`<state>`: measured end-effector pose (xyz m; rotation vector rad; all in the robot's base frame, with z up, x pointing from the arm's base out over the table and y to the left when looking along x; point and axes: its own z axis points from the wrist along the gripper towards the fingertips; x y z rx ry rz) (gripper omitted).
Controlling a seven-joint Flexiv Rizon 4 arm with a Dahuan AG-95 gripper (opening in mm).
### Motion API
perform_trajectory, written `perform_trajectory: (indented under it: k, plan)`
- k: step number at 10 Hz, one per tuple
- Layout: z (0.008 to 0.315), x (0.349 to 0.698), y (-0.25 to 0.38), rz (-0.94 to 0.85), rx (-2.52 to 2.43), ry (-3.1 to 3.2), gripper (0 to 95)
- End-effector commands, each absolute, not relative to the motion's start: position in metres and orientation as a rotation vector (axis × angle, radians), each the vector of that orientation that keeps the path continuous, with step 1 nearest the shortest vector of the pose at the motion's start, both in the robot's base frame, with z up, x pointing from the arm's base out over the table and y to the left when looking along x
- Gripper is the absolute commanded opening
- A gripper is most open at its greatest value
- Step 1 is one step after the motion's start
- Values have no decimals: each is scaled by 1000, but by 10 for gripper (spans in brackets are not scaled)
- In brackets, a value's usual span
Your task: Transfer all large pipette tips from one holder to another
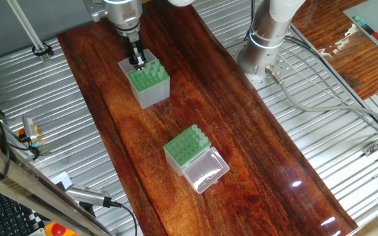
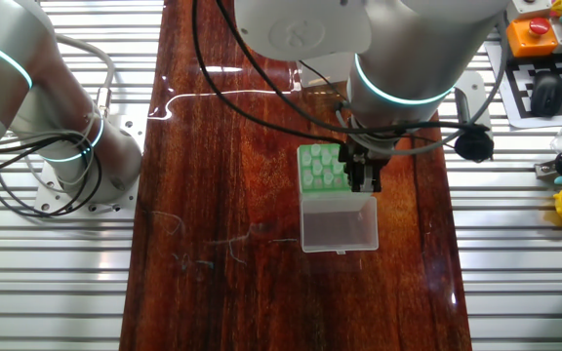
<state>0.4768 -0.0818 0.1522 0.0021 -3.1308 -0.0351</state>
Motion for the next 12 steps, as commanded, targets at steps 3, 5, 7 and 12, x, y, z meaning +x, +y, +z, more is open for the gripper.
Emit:
perform_trajectory:
  k: [3,5,7,12]
  plan:
    - [168,475,-83,-39,51,-3131,0]
    - [183,472,-83,-43,70,-3131,0]
    - [205,468,-80,-43,97,-3126,0]
    - [254,464,-76,-44,144,-3115,0]
